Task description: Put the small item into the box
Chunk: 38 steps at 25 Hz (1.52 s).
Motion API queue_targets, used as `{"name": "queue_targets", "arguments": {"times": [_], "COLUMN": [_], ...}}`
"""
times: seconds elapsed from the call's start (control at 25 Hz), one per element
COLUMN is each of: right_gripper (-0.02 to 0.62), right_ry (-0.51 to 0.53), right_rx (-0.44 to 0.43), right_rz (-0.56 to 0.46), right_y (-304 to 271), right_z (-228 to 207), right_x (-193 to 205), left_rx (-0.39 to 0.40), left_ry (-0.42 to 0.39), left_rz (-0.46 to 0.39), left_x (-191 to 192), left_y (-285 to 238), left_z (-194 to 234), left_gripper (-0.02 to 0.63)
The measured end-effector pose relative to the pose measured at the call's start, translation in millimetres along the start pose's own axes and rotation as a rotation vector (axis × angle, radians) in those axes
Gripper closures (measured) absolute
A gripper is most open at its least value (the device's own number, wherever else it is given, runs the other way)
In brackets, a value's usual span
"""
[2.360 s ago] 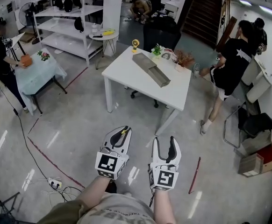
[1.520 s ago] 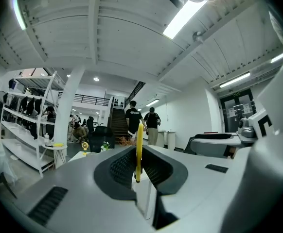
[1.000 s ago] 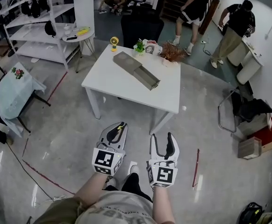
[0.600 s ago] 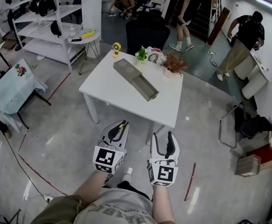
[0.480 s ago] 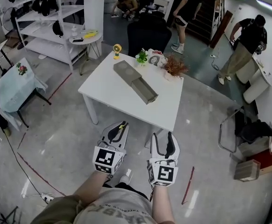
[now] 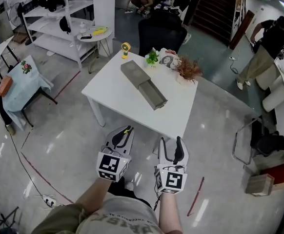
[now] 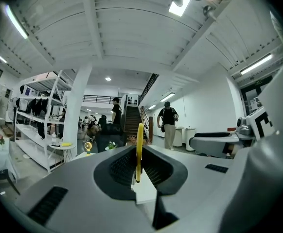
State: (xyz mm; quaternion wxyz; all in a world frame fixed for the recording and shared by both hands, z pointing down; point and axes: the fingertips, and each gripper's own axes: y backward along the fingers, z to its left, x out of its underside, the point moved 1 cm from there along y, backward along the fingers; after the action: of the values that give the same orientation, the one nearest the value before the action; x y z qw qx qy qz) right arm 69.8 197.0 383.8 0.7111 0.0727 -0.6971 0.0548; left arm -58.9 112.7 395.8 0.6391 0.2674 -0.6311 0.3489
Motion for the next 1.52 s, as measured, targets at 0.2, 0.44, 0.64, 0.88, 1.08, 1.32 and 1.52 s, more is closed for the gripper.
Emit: {"name": "queue_targets", "arguments": {"times": [0.2, 0.44, 0.64, 0.88, 1.08, 1.32, 1.52], "right_gripper": [0.359, 0.359, 0.359, 0.359, 0.359, 0.359, 0.359], "right_ry": [-0.015, -0.012, -0.002, 0.003, 0.017, 0.026, 0.022], "right_rx": [-0.002, 0.016, 0.029, 0.051, 0.069, 0.070, 0.059], "right_rz": [0.030, 0.038, 0.037, 0.035, 0.043, 0.058, 0.087], "right_y": [-20.6, -61.7, -109.7, -168.6, -211.8, -245.1, -253.4], "right_z": [-8.4, -22.9, -32.9, -41.8, -41.9, -38.8, -40.3], "right_x": [17.3, 20.0, 20.9, 18.1, 18.1, 26.2, 39.6], "left_rx": [0.001, 0.017, 0.037, 0.068, 0.103, 0.140, 0.159], "left_ry": [0.000, 0.010, 0.015, 0.006, 0.010, 0.027, 0.046], "left_rz": [0.024, 0.025, 0.023, 0.014, 0.017, 0.043, 0.080], "left_x": [7.1, 3.9, -1.2, -18.8, -25.9, -18.8, -4.4], "left_y": [-23.4, -65.0, -110.3, -162.9, -200.5, -229.0, -243.0], "left_z": [7.9, 27.1, 51.7, 83.6, 110.1, 129.9, 129.0], "left_gripper": [0.564, 0.564, 0.564, 0.564, 0.564, 0.564, 0.563]}}
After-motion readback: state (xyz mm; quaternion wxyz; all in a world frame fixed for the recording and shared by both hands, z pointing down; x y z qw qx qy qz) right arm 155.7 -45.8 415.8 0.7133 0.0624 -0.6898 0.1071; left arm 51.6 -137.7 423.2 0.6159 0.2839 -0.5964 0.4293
